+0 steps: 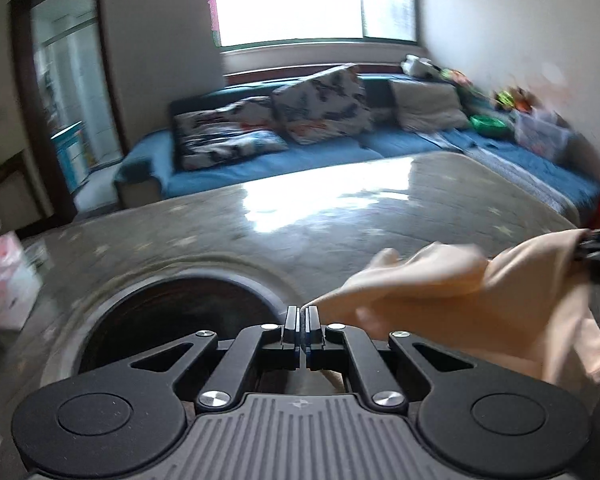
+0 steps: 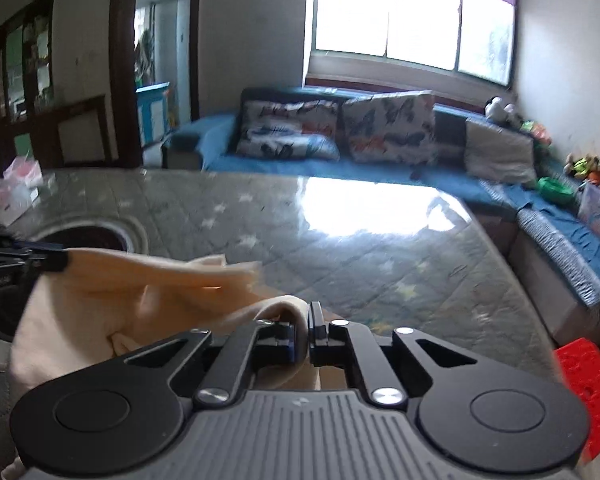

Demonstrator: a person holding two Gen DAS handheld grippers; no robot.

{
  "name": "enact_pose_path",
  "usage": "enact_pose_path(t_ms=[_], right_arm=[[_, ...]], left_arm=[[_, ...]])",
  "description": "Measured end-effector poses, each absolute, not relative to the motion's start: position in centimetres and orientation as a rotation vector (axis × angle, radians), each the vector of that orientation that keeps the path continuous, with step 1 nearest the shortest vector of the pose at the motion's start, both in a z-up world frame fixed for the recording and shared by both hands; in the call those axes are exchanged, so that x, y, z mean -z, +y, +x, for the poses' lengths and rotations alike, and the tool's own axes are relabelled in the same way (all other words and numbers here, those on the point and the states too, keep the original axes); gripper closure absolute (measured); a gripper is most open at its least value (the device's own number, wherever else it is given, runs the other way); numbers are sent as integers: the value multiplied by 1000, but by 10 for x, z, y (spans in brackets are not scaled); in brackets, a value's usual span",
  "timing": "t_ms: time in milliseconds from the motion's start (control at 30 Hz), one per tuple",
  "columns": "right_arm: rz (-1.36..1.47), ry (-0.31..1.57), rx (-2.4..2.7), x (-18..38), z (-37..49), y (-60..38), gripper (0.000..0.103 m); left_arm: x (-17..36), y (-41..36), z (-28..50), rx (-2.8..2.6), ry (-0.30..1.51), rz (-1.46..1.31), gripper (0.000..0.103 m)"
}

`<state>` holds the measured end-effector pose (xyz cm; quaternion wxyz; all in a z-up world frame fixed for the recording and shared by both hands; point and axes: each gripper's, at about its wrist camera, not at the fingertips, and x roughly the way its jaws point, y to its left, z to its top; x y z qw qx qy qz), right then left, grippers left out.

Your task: Fold clothes

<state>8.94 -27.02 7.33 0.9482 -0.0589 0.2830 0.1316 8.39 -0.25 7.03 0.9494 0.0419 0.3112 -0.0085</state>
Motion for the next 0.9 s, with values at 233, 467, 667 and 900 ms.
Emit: enact_pose_path(t_ms=[233,467,667,900], right_arm=[[-83,524,-225,-96,68,-292,98],[-20,537,-169,-93,36,-325,98],[43,579,-105,-81,5,-360,97],[150,685,-15,-47,-13,-400,87]], left_arm=[[-67,52,38,-95,649,28,101],[-57,85,-14,-162,675,-26,101],[-45,103,-59,-204,720,-79,101],[-36,120,-91,-255,777,-119,101]])
